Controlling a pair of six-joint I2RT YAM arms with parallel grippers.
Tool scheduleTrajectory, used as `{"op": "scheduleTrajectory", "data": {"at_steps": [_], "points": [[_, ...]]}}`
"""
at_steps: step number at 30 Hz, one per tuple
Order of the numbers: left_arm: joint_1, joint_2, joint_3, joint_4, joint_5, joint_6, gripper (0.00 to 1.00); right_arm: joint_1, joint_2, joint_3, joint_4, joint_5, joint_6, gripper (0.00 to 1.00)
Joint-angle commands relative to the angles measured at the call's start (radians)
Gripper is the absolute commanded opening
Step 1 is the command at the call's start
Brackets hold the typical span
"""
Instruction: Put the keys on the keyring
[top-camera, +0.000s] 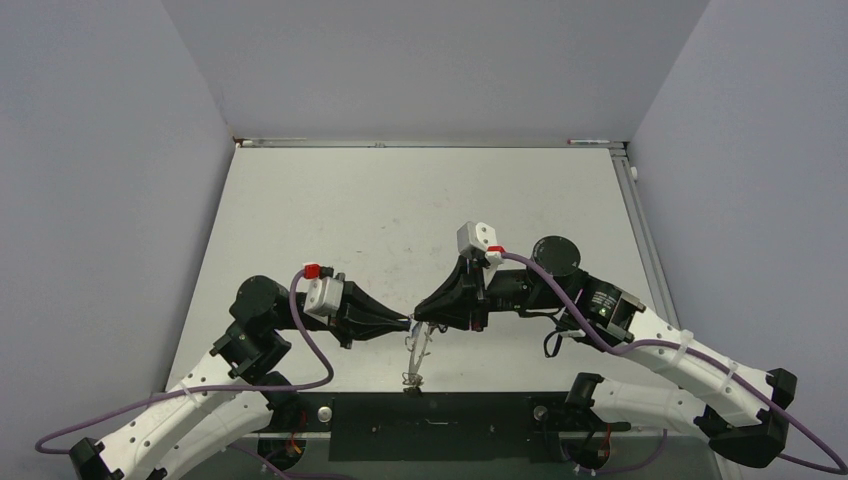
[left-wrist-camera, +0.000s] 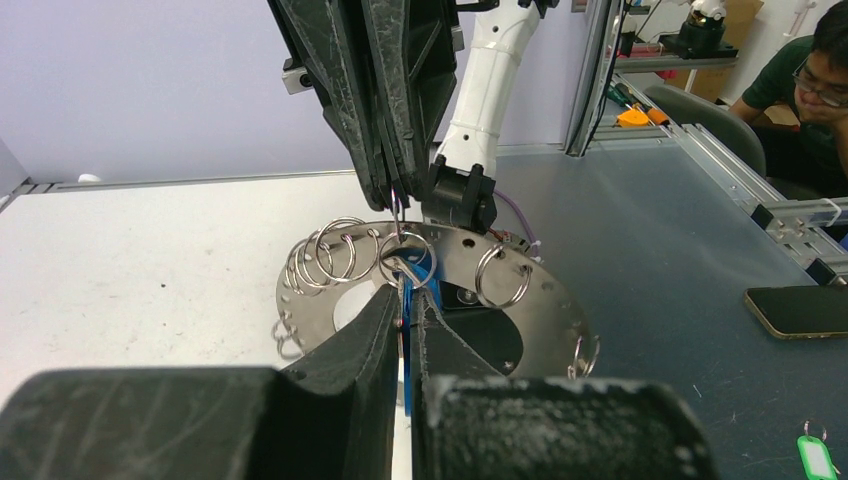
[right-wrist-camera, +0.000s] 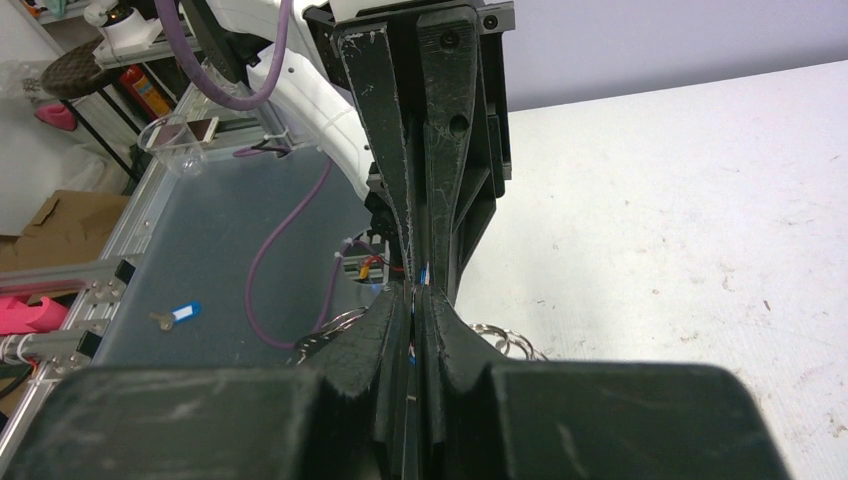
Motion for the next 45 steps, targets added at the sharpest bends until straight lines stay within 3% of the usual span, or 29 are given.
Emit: {"op": "scheduleTrajectory", "data": {"at_steps": [1,21,22,26,28,37,40,45], "points": [[-0.006,0.01,0.023,-0.008,0.02,0.003,0.0,-0.01,-0.058,0.015,0.193,0.037,0.023,0.05],[-0.007,0.063,0.04,-0.004,-0.003,-0.029,0.0,-0.009,-0.036,-0.079,0.392,0.054,0.119,0.05],[-0.007,0.059,0.041,-0.012,-0.009,-0.024,0.03,-0.01,-0.035,-0.082,0.395,0.053,0.12,0.05],[-0.006,0.019,0.039,-0.036,-0.046,-0.001,0.36,-0.009,-0.038,-0.094,0.399,0.054,0.126,0.05],[-0.003,-0.007,0.041,-0.063,-0.071,0.021,0.44,-0.01,-0.043,-0.099,0.399,0.058,0.131,0.05],[0.009,-0.109,0.079,-0.131,-0.206,0.075,0.57,-0.011,-0.05,-0.113,0.401,0.061,0.136,0.05],[0.009,-0.116,0.122,-0.12,-0.28,0.034,0.53,-0.011,-0.048,-0.114,0.406,0.058,0.139,0.05],[0.008,-0.065,0.212,-0.186,-0.262,0.03,0.5,-0.011,-0.046,-0.11,0.412,0.057,0.139,0.05]]}}
